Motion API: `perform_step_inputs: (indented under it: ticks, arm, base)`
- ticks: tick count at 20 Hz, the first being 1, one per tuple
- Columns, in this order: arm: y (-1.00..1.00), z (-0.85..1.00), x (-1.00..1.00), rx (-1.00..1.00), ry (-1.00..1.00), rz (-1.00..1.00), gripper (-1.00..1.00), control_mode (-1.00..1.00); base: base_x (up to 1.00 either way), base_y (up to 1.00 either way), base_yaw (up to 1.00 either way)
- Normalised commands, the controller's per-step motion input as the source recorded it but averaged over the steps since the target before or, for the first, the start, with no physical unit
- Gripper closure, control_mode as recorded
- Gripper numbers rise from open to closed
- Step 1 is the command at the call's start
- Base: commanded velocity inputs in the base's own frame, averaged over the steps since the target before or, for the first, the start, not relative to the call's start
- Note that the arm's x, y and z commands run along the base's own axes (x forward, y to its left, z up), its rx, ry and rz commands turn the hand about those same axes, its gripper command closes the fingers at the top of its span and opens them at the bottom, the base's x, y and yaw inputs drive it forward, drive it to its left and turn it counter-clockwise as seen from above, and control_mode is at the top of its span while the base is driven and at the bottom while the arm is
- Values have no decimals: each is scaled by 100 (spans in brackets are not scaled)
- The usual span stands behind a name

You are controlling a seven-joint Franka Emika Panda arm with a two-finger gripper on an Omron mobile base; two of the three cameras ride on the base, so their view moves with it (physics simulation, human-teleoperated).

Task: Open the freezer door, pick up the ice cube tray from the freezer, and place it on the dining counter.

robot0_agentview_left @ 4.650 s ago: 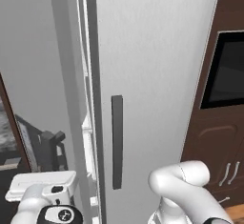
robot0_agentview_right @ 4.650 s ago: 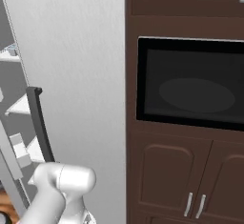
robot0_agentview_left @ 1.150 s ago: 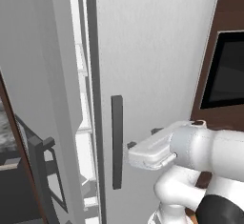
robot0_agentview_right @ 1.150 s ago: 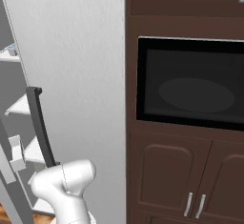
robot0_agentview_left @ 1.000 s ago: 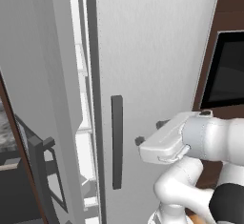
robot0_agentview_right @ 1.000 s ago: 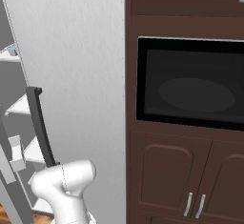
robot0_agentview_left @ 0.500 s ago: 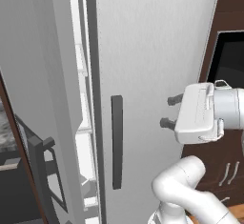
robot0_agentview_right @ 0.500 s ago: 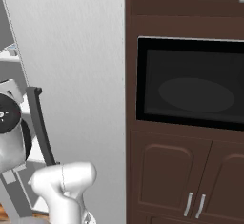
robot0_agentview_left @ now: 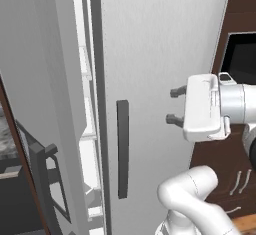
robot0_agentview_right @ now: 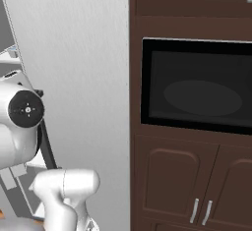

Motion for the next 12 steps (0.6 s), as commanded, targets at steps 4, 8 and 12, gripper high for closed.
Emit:
perform_step_inputs:
  ticks: [4, 8, 12]
  arm:
    - [45, -10, 36, 0, 0, 7, -100, -100]
    - [26, -13, 52, 1, 0, 7, -100, -100]
    - [16, -14, 51, 0, 0, 8, -100, -100]
  base:
    - [0, 0, 0]
    - [0, 0, 0]
    - [0, 0, 0]
